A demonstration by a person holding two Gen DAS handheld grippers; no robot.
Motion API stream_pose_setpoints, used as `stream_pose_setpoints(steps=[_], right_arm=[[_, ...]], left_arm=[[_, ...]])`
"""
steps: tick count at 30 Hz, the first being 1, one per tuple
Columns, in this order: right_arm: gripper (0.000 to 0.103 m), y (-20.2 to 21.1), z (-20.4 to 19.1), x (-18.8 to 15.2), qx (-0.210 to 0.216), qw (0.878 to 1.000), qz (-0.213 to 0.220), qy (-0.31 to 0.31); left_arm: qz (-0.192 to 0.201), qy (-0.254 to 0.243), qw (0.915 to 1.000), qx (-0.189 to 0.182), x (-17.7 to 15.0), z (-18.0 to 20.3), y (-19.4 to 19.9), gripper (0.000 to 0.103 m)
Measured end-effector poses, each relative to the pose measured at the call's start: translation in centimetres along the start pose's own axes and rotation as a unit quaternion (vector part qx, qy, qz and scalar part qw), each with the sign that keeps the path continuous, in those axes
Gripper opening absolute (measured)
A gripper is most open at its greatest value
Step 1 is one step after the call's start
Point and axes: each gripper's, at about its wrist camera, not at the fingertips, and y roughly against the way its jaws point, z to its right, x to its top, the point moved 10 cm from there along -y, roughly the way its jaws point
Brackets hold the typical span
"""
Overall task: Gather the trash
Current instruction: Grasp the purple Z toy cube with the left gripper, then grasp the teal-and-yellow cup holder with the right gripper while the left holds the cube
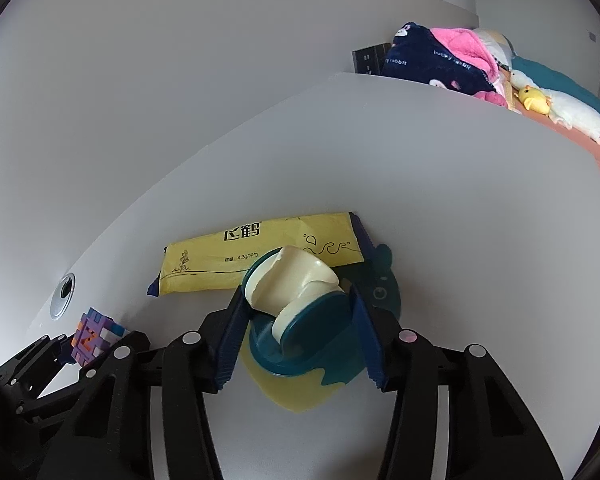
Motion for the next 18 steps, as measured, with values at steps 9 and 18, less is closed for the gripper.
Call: stream_pose_setpoints(steps=[9, 18], right_arm=[[0.052, 1.8, 0.6, -0.4, 0.008, 1.000, 0.007, -0.006], [0.052, 5.1, 1.9, -1.8, 0.008, 1.000, 0.013, -0.004]], left_arm=[[0.015, 0.004, 0.9998, -0.011, 0.7, 0.4, 1.3, 0.042], [0.025, -0.013, 0.9994, -0.018, 0.9, 2.0, 2.3, 0.042]])
